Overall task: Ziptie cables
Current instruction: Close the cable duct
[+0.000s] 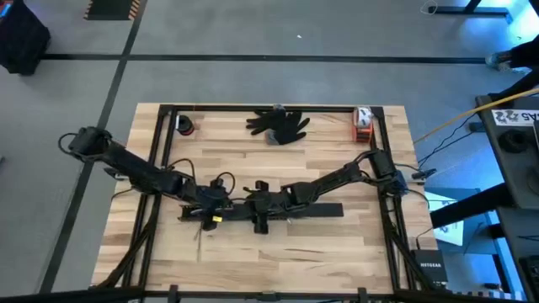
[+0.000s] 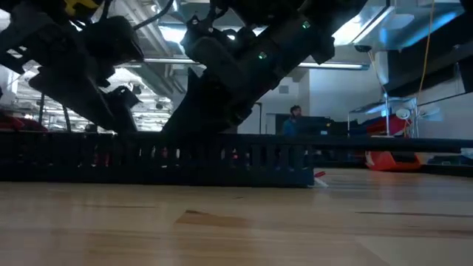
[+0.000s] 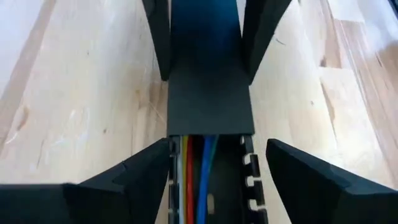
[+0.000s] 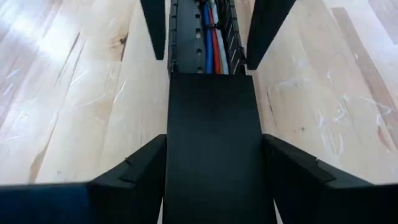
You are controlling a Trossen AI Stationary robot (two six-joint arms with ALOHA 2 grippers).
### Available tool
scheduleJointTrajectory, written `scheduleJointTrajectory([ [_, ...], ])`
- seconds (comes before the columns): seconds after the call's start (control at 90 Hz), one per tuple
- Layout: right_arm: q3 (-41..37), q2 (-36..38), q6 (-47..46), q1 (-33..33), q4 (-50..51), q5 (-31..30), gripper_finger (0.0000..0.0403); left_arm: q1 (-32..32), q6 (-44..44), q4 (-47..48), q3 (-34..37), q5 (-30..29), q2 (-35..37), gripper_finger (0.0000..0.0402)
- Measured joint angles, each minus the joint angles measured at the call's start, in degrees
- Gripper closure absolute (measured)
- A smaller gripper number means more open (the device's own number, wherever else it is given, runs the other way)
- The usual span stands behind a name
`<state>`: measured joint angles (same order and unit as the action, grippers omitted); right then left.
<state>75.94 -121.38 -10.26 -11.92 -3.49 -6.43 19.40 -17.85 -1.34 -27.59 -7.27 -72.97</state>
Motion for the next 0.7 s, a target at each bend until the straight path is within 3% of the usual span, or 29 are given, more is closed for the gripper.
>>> scheduleJointTrajectory([
  [0.7, -0.1, 0.0, 0.0, 0.0, -0.1, 0.9, 0.0178, 0.0, 0.3, 0.4, 0.1, -0.6, 0.1, 0.0148],
])
